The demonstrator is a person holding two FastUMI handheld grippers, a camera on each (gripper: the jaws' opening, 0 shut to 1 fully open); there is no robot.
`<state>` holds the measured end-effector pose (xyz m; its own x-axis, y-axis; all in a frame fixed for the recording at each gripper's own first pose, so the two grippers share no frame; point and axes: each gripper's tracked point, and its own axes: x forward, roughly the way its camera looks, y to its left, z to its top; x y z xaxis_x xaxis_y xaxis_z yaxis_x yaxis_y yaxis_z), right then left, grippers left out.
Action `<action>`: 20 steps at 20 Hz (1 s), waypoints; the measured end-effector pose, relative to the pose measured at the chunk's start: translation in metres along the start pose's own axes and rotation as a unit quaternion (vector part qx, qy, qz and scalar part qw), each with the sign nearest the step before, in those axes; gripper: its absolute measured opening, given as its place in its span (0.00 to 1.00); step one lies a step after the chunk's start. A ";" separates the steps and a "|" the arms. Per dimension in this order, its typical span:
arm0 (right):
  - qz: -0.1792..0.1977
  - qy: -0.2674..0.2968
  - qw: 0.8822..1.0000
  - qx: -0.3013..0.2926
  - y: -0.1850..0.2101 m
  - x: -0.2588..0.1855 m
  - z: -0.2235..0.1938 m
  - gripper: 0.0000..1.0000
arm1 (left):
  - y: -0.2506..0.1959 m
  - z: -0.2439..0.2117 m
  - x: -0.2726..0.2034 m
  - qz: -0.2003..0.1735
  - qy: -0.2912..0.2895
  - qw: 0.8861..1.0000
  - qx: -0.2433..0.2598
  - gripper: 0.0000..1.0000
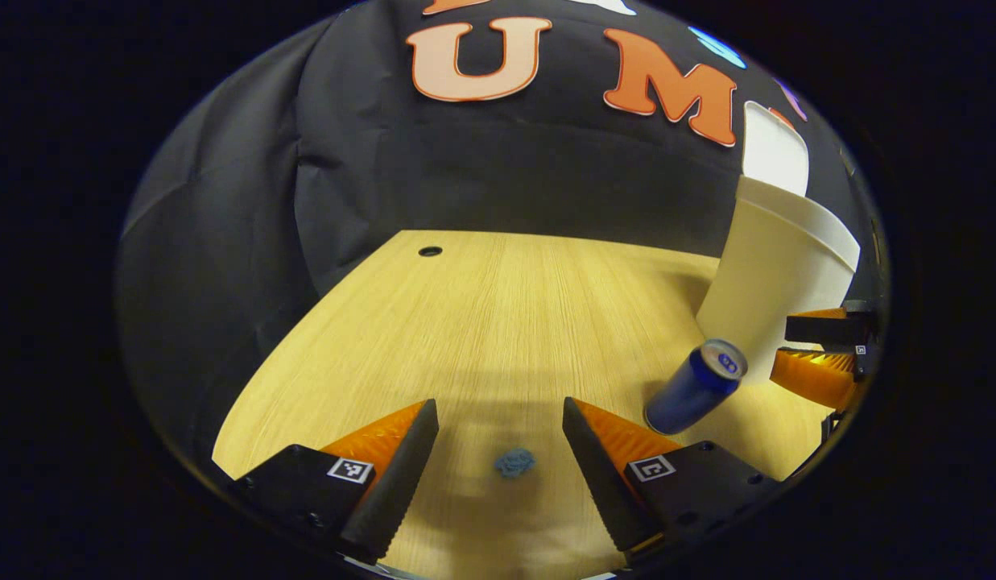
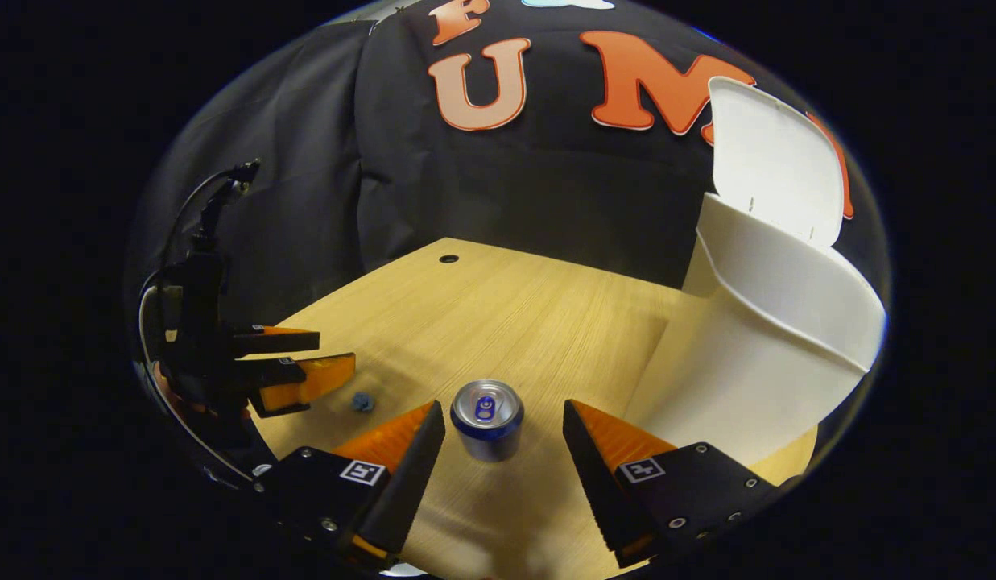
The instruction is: Press the lid of the desktop garbage bin to open it, pick up the crumpled paper on the desktop and throw it into the bin, then pick up the pop can on the desktop and drop it into the bin, and finally close the garbage bin lid.
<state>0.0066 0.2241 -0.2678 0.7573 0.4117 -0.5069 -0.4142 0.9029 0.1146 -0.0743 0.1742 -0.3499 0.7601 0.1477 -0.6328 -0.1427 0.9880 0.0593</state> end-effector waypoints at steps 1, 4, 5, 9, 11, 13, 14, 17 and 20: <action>0.004 0.008 1.000 0.004 0.001 0.006 -0.008 0.93 | -0.002 -0.004 0.002 -0.003 0.008 1.000 0.003 1.00; 0.001 0.028 1.000 0.012 -0.007 0.019 -0.020 0.98 | -0.007 -0.007 0.008 -0.012 0.027 0.999 0.021 0.99; 0.003 0.033 0.999 0.015 -0.006 0.023 -0.022 0.98 | -0.008 -0.005 0.010 -0.013 0.034 0.999 0.021 0.99; 0.015 0.052 0.999 0.004 0.000 0.049 -0.034 0.98 | -0.010 -0.008 0.020 -0.014 0.054 0.998 0.019 0.97; 0.016 0.058 0.998 -0.004 0.003 0.060 -0.037 0.98 | -0.009 -0.010 0.026 -0.015 0.066 0.998 0.018 0.96; 0.019 0.064 0.998 -0.002 0.005 0.068 -0.040 0.98 | -0.007 -0.019 0.031 -0.018 0.078 0.997 0.021 0.96; 0.020 0.066 0.998 -0.001 0.006 0.071 -0.042 0.98 | -0.007 -0.025 0.035 -0.017 0.081 0.996 0.028 0.97; 0.017 0.077 0.997 -0.001 0.008 0.082 -0.046 0.98 | -0.009 -0.039 0.037 -0.021 0.084 0.995 0.039 1.00; 0.014 0.079 0.997 -0.004 0.008 0.086 -0.046 0.98 | 0.000 -0.037 0.032 -0.018 0.075 0.996 0.045 0.87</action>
<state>0.0451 0.2611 -0.3494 0.6570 0.4117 -0.6315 -0.4386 0.8901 0.1240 -0.0737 0.1771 -0.3987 0.6599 0.1097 -0.7433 -0.0545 0.9937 0.0983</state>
